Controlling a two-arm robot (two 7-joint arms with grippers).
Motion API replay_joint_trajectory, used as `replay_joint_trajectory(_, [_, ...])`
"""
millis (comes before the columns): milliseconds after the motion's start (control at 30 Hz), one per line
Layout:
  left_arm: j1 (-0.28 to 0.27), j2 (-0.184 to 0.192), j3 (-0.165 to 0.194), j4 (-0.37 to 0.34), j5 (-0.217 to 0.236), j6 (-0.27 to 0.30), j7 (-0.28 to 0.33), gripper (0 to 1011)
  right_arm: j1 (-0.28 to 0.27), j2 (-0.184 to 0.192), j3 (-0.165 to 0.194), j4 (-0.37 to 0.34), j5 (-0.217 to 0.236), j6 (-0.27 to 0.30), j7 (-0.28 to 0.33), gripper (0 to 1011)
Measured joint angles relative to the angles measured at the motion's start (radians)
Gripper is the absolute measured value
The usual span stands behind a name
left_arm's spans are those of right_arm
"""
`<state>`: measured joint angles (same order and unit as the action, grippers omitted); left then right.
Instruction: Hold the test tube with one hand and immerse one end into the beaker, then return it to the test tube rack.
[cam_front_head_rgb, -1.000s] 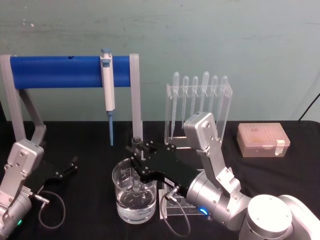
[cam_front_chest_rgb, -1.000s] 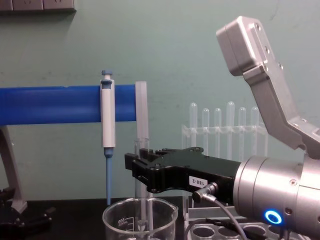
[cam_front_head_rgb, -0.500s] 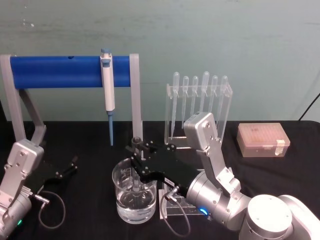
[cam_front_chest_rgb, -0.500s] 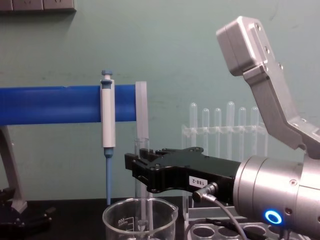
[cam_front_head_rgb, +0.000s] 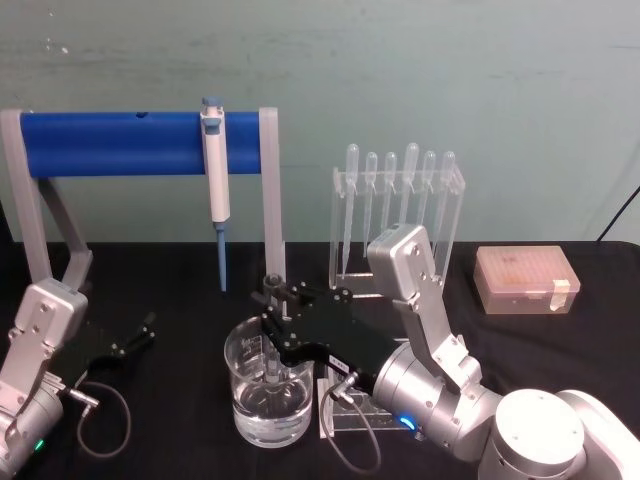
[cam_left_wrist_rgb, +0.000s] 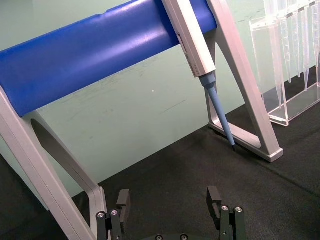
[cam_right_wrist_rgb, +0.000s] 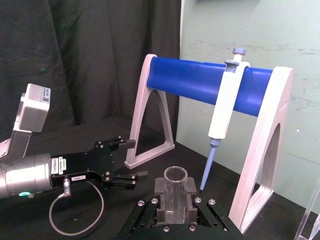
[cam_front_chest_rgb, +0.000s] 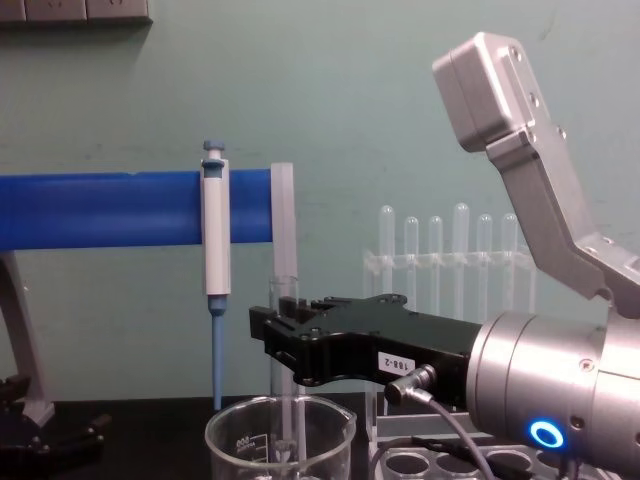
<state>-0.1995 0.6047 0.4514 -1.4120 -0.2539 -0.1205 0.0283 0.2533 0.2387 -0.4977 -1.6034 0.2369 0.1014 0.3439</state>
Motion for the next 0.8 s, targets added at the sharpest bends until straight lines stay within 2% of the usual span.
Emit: replay_joint_trajectory(800, [0.0,0.0,0.0,0.0,0.0,0.0,0.0,1000,0.0,0.0,0.0,0.0,0.0,0.0,0.0,225])
